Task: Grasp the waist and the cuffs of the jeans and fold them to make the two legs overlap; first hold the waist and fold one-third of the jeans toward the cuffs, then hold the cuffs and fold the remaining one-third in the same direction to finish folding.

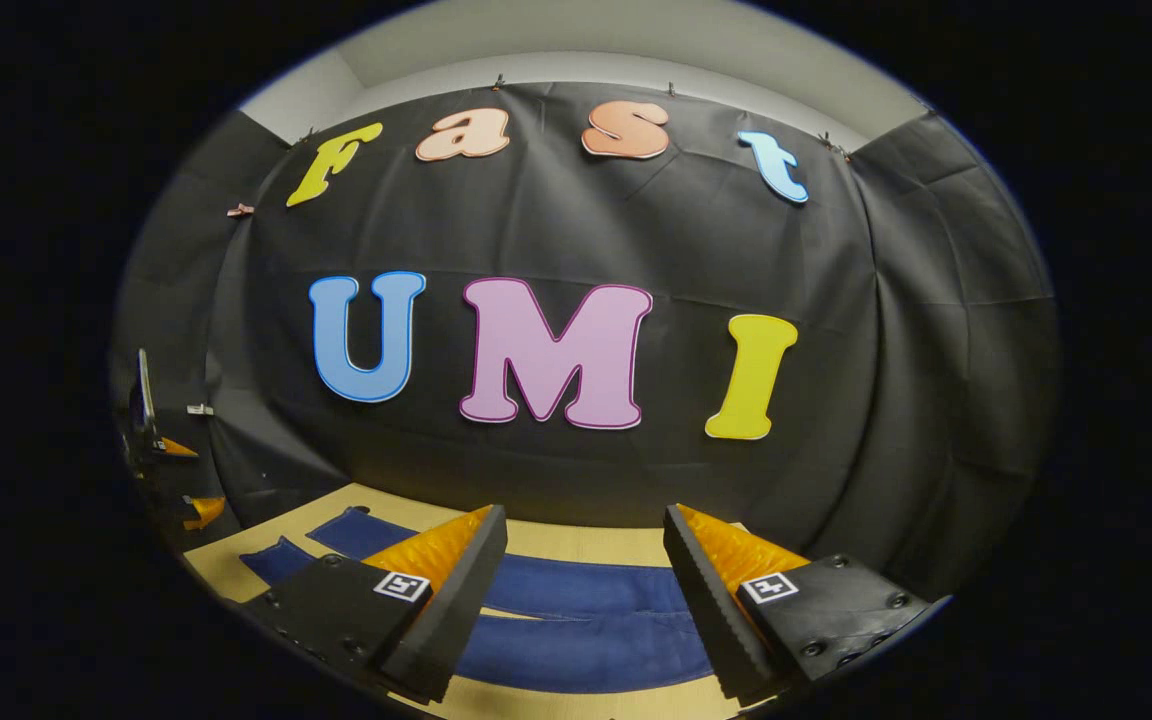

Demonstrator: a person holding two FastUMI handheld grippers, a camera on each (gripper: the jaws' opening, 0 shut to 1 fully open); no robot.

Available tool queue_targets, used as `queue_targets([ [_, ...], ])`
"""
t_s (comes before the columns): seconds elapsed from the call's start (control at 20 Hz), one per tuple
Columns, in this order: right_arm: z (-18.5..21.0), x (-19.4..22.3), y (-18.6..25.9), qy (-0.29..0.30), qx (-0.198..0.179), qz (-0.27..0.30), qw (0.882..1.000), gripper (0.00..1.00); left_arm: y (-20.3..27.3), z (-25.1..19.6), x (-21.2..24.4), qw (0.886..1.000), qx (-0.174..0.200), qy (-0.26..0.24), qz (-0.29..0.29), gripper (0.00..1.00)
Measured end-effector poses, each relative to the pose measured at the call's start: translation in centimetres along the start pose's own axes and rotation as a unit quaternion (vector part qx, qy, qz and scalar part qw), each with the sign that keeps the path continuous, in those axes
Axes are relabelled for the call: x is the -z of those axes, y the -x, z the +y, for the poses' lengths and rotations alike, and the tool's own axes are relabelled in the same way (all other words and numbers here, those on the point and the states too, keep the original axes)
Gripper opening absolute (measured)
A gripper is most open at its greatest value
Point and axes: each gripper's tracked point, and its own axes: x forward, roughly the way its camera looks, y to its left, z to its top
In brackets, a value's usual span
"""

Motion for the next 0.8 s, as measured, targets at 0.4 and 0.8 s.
queue_targets([
  [0.4, -1.6, 4.8, -1.6, 0.04, 0.013, 0.039, 0.998, 0.97, -3.3, -2.5, 14.7, 0.943, 0.163, -0.267, 0.116, 0.98],
  [0.8, -4.7, 10.9, -1.4, 0.058, 0.036, 0.097, 0.993, 0.97, -7.5, -5.6, 19.5, 0.885, 0.221, -0.388, 0.135, 0.95],
])
